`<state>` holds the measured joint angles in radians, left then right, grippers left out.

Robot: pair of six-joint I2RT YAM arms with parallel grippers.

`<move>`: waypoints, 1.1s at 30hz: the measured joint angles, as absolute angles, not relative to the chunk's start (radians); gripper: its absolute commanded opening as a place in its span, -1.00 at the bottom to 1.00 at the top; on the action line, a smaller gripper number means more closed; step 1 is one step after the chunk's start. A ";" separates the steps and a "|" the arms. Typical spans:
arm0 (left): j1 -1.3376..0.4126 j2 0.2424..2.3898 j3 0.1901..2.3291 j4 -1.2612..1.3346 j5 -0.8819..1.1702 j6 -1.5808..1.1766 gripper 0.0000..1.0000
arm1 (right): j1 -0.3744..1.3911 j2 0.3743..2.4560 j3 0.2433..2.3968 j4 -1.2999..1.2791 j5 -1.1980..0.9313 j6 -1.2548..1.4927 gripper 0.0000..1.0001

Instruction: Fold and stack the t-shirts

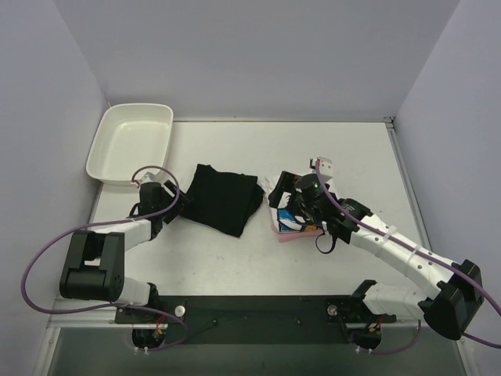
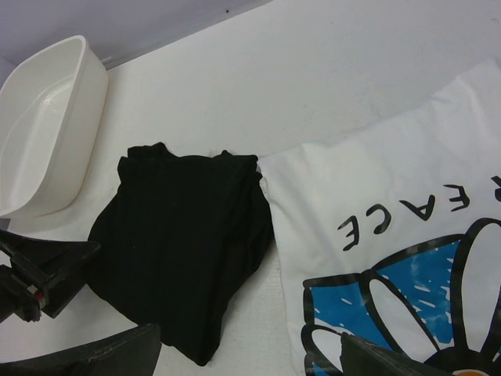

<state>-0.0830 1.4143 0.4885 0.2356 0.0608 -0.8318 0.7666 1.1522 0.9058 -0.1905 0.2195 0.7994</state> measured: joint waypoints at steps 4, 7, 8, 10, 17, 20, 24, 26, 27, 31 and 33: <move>-0.083 1.451 0.488 0.292 0.070 -0.841 0.30 | 0.767 1.152 0.895 -0.191 0.220 0.800 1.00; -0.081 1.463 0.487 0.299 0.070 -0.850 0.05 | 0.767 1.153 0.884 -0.191 0.219 0.802 1.00; -0.081 1.467 0.485 0.300 0.070 -0.854 0.00 | 0.767 1.154 0.882 -0.191 0.219 0.803 1.00; -0.079 1.470 0.483 0.300 0.073 -0.857 -0.25 | 0.767 1.155 0.877 -0.191 0.217 0.804 1.00; -0.080 1.485 0.475 0.292 0.104 -0.871 -1.00 | 0.767 1.163 0.873 -0.191 0.208 0.807 1.00; -0.084 1.473 0.467 0.287 0.106 -0.873 -1.00 | 0.767 1.177 0.873 -0.187 0.200 0.806 1.00; -0.110 1.397 0.427 0.228 0.105 -0.876 -1.00 | 0.765 1.231 0.873 -0.168 0.167 0.805 1.00; -0.126 1.337 0.402 0.177 0.105 -0.879 -1.00 | 0.765 1.280 0.874 -0.141 0.135 0.806 1.00; -0.133 1.306 0.392 0.147 0.105 -0.880 -1.00 | 0.762 1.317 0.881 -0.125 0.112 0.806 1.00; -0.146 1.180 0.364 0.021 0.105 -0.885 -1.00 | 0.761 1.464 0.929 -0.075 0.054 0.804 1.00; -0.149 1.109 0.352 -0.045 0.100 -0.888 -1.00 | 0.763 1.537 0.957 -0.048 0.031 0.801 1.00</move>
<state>-0.1490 1.1088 0.3523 -0.0452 0.1001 -0.8875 0.7628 1.5368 0.9573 -0.0479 0.0315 0.8005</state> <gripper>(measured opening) 0.060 0.999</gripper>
